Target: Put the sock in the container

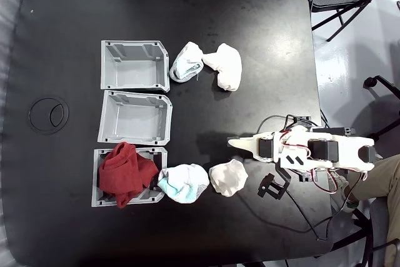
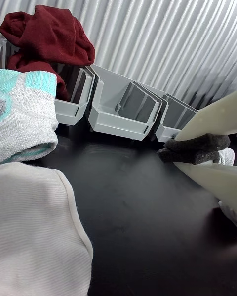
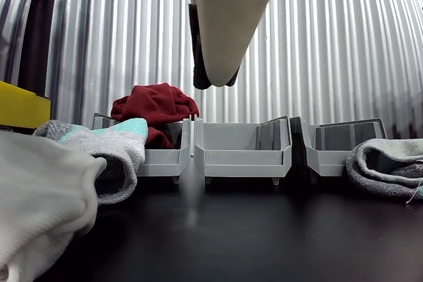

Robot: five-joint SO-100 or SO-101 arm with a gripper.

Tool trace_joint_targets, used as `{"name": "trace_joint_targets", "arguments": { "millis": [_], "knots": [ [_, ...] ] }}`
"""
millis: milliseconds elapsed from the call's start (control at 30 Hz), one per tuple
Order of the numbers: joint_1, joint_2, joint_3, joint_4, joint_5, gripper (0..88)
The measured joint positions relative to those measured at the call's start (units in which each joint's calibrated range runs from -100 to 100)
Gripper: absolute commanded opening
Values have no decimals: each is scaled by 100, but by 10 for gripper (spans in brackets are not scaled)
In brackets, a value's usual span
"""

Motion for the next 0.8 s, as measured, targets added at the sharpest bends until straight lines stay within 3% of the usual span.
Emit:
{"name": "trace_joint_targets", "arguments": {
  "millis": [533,800],
  "knots": [
    [-21,0,0,0,0,13],
    [-720,0,-27,0,0,12]
  ]
}}
